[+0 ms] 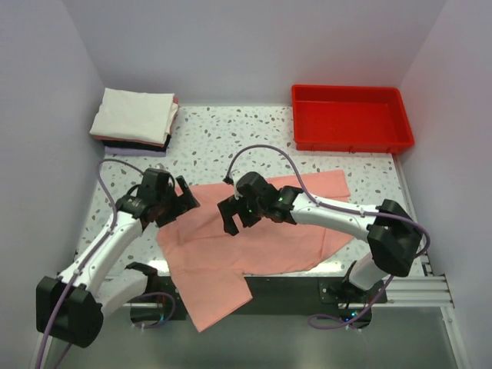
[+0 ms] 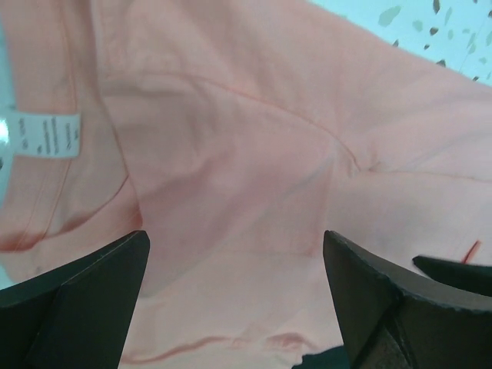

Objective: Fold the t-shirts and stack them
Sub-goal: Fold the tshirt

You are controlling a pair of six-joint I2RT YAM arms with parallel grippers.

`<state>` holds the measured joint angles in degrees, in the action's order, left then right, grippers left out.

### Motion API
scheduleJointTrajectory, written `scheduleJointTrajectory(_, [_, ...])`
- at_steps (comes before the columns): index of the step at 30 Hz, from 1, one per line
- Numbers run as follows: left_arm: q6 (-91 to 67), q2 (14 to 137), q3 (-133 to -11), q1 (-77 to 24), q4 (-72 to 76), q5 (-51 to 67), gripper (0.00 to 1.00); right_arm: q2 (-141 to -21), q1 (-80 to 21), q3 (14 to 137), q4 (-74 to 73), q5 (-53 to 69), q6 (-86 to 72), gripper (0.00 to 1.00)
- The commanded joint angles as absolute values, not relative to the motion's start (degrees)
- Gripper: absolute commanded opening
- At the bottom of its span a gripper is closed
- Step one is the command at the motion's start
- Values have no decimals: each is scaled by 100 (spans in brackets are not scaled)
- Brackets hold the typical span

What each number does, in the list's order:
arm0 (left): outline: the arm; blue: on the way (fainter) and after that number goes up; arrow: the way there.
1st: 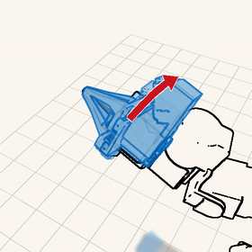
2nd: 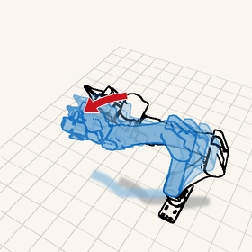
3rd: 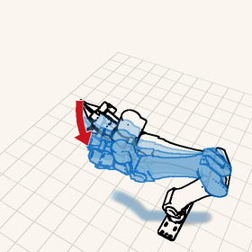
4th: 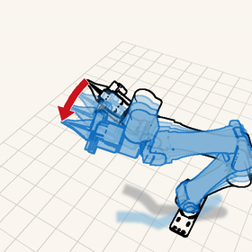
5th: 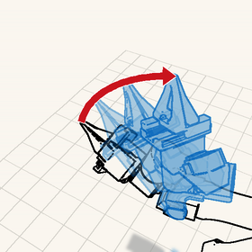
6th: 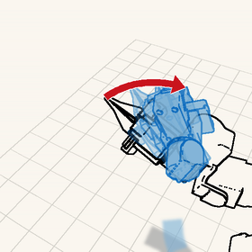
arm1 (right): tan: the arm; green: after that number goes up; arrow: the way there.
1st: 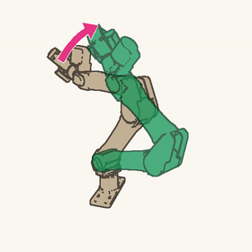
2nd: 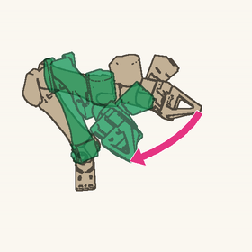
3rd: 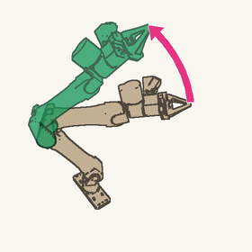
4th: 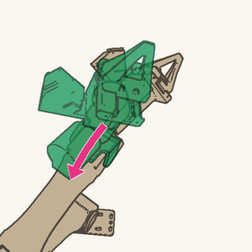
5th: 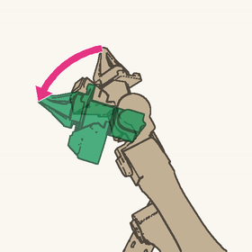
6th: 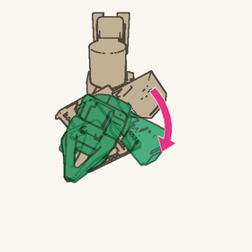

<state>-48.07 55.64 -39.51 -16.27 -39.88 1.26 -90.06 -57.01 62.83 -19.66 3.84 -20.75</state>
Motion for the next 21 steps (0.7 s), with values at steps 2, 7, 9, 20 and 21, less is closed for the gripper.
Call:
scheduleJointTrajectory(2, [-4536, 6353, -3981, -1652, -2313, -139, 100, -9298, -5766, 6152, -1564, 167, -3594, 98])
scheduleJointTrajectory(7, [-4491, 7285, -3815, -1538, -1505, -256, 100, -9842, -5818, 6293, -1450, 211, -4033, 84])
scheduleJointTrajectory(9, [-4509, 7505, -3736, -1529, -1302, -272, 100, -9975, -5818, 6346, -1389, 202, -4104, 74])
scheduleJointTrajectory(20, [-4438, 7726, -3358, -1441, -1011, -430, 100, -10608, -5818, 6785, -1450, 18, -4306, 51])
scheduleJointTrajectory(21, [-4438, 7734, -3331, -1433, -1011, -448, 100, -10634, -5818, 6794, -1459, 26, -4324, 50])
